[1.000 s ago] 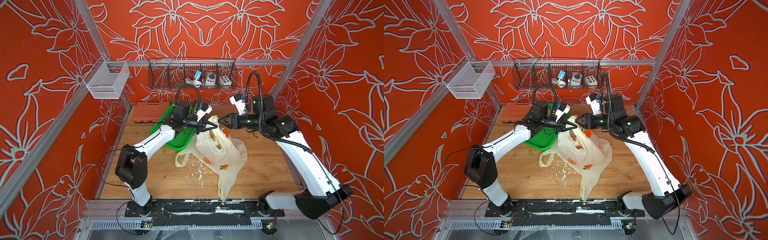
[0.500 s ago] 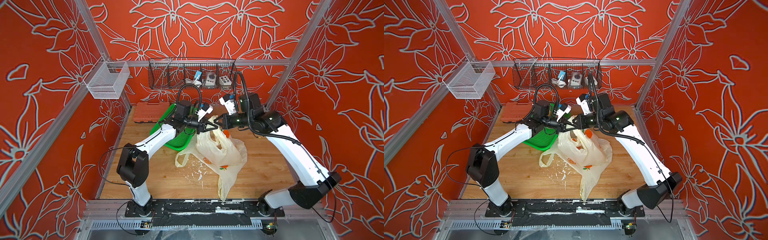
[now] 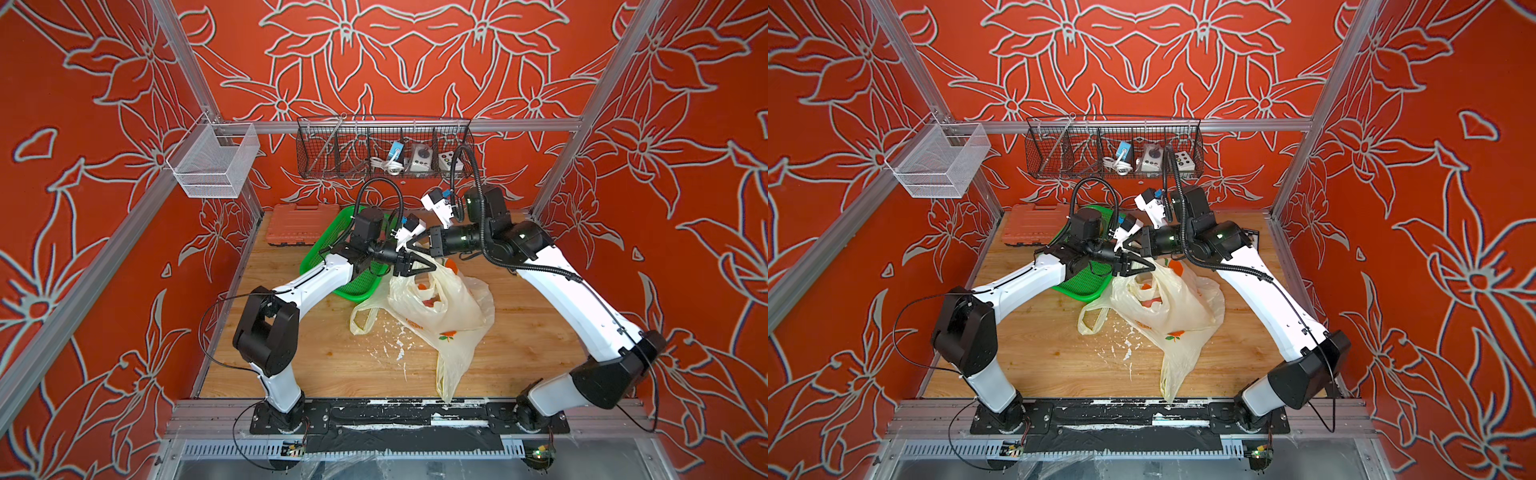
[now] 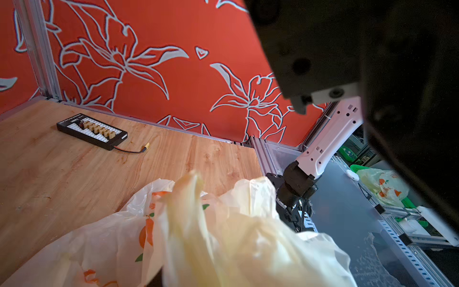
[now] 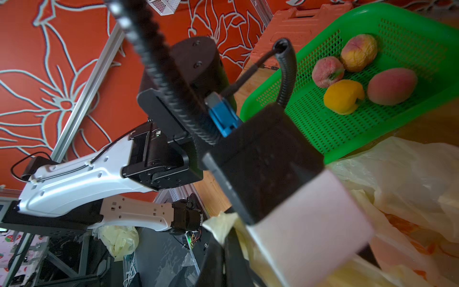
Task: Place the peach into a plastic bag & tie a knot
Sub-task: Cross the plastic bag with the plastic bag.
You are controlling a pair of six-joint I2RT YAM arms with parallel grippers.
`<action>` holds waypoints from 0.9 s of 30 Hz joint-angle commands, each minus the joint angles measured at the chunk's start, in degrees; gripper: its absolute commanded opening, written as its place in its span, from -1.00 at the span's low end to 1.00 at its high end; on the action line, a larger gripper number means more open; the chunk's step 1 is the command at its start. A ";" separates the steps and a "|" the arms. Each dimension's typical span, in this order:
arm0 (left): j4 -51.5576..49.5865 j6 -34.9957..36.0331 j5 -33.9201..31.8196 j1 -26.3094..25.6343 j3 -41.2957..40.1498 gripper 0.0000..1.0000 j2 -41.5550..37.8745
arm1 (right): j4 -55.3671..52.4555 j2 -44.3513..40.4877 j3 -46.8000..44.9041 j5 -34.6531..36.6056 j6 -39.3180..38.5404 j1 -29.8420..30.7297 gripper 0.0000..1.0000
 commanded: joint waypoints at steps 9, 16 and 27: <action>21.87 -12.41 -2.11 0.19 -3.76 -0.26 -3.03 | 7.07 -1.00 -4.80 -3.83 6.24 -1.90 -1.00; 27.09 -15.48 -3.44 0.20 -4.97 -0.78 -1.99 | 8.53 -4.09 -7.49 -7.65 8.94 -5.34 -0.54; 20.47 -9.10 0.41 0.20 -3.79 -0.82 -2.32 | -9.93 -5.00 -1.53 -1.45 -1.36 -13.66 -0.19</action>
